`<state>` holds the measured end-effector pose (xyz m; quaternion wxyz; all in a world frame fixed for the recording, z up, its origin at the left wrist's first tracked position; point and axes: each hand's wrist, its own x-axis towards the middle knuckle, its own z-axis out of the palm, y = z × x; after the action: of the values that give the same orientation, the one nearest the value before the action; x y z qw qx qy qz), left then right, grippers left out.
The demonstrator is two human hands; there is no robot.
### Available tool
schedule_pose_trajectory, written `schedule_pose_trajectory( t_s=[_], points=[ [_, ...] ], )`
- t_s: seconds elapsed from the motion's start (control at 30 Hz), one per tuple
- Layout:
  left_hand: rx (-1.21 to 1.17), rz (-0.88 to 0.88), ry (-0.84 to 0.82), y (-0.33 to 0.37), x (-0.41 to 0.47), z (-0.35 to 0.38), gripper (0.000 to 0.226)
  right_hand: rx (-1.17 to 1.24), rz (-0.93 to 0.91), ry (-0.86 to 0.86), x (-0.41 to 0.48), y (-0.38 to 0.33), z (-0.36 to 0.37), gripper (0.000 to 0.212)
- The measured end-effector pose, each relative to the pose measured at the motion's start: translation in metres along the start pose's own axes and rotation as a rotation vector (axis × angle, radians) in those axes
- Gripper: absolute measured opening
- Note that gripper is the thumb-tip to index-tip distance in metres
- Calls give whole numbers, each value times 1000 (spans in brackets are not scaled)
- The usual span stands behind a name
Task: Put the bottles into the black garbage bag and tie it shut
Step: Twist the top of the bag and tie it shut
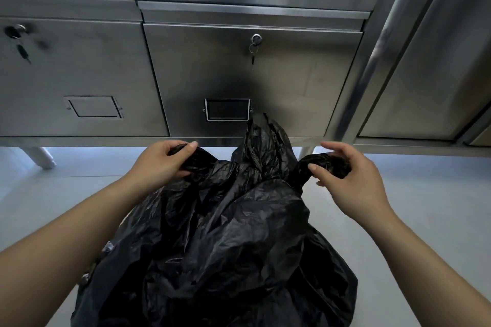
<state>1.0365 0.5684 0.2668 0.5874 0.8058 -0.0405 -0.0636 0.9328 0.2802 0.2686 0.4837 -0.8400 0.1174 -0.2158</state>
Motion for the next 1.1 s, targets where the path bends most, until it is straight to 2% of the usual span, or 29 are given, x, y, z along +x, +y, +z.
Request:
schedule_pose_trajectory(
  t_s=[0.13,0.23,0.37,0.5,0.63,0.73,0.83,1.03,1.1],
  points=[
    [66,183,112,17,4,-10,6,46,-10,109,9,-12,-2,27],
    [22,247,112,30,5,-6,10,64,-26,118,13,-20,-7,20],
    [88,279,-45,28,-1,10,16,118,-60,18,10,-25,-2,27],
    [148,323,-190,19,-11,26,13,331,-46,-139,2,-25,11,37],
    [65,292,-233,15,-17,41,11,414,-26,-196,-4,-22,20,27],
    [-1,280,-234,15,-21,51,16,369,-37,-205,-9,-19,28,17],
    [-43,261,-226,13,-23,59,10,326,-59,-231,-12,-18,38,16],
    [-126,206,-317,11,-31,66,20,278,-28,-221,-18,-10,55,16],
    [-121,219,-332,10,-35,67,31,244,-21,-213,-20,-8,58,16]
  ],
)
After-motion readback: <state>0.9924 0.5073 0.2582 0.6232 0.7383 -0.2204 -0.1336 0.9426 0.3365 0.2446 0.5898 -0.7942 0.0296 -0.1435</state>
